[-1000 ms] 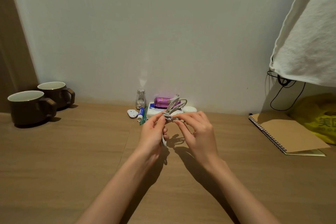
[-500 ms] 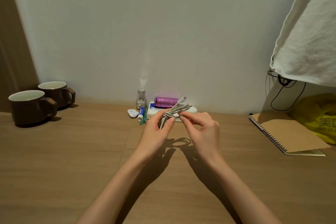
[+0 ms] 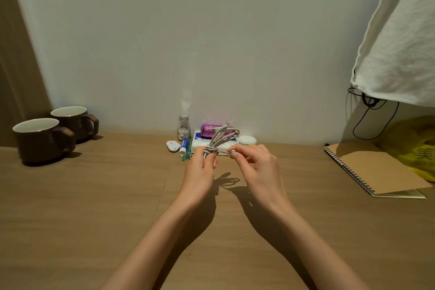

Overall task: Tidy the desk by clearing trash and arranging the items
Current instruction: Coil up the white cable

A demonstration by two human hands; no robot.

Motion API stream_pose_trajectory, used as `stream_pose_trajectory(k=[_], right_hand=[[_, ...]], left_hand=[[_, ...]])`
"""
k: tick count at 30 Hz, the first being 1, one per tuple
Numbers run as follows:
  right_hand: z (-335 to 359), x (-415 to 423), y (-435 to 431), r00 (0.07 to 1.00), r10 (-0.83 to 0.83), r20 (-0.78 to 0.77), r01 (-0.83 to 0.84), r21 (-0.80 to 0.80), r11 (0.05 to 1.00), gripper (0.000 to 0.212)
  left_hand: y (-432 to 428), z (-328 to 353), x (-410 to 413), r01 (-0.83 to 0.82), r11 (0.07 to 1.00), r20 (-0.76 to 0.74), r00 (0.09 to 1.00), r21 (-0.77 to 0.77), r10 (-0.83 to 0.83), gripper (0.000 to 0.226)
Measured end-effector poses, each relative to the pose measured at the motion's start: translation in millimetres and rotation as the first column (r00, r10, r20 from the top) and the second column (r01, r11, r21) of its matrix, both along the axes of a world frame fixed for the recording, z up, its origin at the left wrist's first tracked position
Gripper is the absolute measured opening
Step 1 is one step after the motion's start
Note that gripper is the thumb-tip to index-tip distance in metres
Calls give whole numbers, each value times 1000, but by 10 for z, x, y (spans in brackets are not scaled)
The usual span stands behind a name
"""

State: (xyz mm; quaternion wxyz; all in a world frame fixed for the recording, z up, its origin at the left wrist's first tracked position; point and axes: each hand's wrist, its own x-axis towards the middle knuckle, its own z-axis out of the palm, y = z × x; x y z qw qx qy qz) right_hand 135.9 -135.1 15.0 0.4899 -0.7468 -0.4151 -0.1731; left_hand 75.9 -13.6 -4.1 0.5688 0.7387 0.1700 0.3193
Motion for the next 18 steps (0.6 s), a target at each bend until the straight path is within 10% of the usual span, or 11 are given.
stream_pose_trajectory(k=[9,18], right_hand=[[1,63,-65,998,-58,27,57,5,998,20],[-70,105,-51,946,-142,292,158,-33,987,22]], left_hand=[[46,88,-128,110,977,-46,992,-180,-120,21],[-15,16,-127,38,964,-21,999,262,-33,10]])
